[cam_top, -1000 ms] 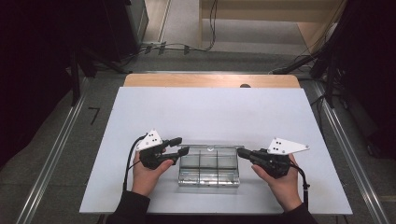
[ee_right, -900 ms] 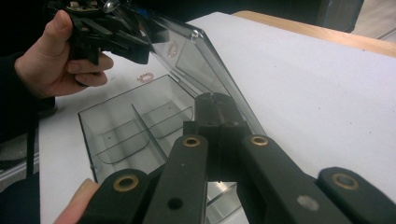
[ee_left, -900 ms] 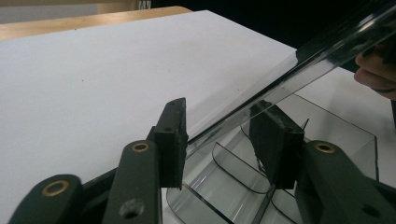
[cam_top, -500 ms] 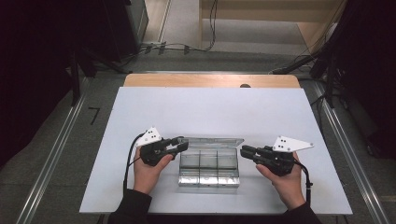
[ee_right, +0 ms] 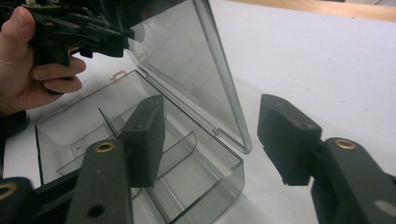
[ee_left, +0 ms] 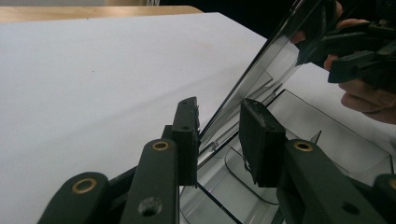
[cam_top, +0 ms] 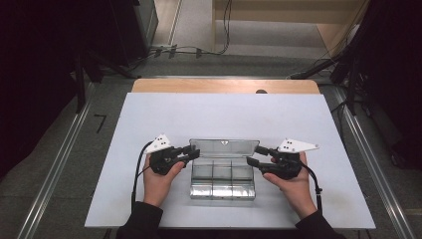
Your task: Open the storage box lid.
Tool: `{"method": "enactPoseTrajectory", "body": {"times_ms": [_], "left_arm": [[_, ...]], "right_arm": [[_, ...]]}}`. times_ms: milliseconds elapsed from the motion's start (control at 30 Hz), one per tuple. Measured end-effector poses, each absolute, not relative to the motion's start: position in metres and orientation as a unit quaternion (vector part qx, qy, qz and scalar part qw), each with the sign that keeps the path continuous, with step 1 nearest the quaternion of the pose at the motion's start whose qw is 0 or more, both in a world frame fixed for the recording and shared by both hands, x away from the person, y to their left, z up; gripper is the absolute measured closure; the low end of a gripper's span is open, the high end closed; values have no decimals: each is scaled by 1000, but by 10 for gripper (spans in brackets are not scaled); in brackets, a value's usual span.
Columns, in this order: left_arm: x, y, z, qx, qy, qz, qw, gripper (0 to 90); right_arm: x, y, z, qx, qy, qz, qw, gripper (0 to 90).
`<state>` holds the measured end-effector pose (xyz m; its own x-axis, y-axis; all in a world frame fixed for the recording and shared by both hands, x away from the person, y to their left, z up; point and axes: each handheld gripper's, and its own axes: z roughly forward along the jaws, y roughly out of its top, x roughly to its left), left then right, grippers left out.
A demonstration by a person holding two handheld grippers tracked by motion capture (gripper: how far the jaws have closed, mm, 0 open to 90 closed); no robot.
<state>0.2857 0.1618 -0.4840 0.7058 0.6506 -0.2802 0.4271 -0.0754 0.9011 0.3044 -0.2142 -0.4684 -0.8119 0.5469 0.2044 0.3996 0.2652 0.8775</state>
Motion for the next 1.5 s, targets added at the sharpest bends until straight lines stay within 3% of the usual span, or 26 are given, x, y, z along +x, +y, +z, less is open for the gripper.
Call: {"method": "enactPoseTrajectory", "body": {"times_ms": [367, 667, 1167, 1500], "left_arm": [[288, 162, -486, 722, 378, 93, 572, 680], [288, 162, -488, 721, 386, 85, 569, 771], [293, 161, -492, 709, 417, 73, 564, 801], [297, 159, -496, 702, 438, 60, 558, 756]], "right_arm": [[313, -211, -477, 319, 784, 527, 77, 690], [314, -213, -479, 327, 779, 529, 78, 784], [318, -213, -486, 366, 761, 532, 63, 787], [321, -210, -491, 382, 751, 534, 63, 748]]}}
